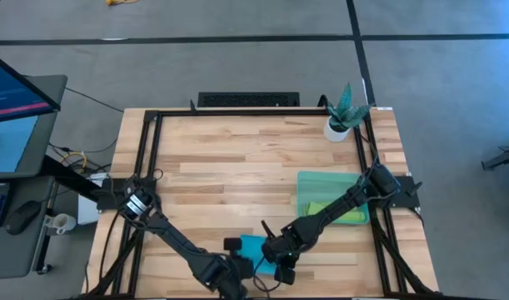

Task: Roll microfiber towels into tight, uniform cylinder then place into a basket
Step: Roll the blue towel

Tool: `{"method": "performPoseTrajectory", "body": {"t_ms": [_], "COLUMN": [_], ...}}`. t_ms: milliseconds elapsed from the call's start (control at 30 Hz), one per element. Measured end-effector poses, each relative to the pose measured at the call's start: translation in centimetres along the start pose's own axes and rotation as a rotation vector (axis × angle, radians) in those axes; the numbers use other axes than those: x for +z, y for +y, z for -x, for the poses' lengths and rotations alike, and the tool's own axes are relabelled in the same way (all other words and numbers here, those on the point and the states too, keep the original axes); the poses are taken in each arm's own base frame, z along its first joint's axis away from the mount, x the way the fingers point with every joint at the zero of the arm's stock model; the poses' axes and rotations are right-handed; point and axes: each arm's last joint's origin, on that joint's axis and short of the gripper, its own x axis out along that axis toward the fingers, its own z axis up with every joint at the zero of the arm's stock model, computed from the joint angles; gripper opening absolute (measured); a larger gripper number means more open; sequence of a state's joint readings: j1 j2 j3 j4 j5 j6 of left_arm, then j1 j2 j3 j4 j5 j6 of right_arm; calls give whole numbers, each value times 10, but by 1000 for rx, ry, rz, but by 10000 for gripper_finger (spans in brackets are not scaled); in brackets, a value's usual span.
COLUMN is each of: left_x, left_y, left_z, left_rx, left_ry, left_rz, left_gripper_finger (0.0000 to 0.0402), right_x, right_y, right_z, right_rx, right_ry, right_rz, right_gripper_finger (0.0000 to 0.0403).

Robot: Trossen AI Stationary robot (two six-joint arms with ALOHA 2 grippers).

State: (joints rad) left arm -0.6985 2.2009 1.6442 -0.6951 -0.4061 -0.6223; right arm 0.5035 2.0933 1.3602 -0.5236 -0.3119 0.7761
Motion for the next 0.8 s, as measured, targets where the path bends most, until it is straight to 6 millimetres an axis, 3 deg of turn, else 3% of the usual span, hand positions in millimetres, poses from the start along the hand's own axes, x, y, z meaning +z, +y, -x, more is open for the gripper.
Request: {"method": "performPoseTrajectory", "body": {"t_ms": [367,800], "left_x": [2,-2], "left_y": [19,16], "left_z": [-12,-11], "left_rx": [23,-1], "left_ry": [95,130], "left_rz": [67,108], "left_gripper_finger": [18,18], "right_x": [-5,-6], "right_y": [4,6], "right_z": [-2,-3], "right_rx": [-24,-21], "right_ry": [-8,-9], "right_rz": [54,74], "right_gripper_finger": [12,99]}}
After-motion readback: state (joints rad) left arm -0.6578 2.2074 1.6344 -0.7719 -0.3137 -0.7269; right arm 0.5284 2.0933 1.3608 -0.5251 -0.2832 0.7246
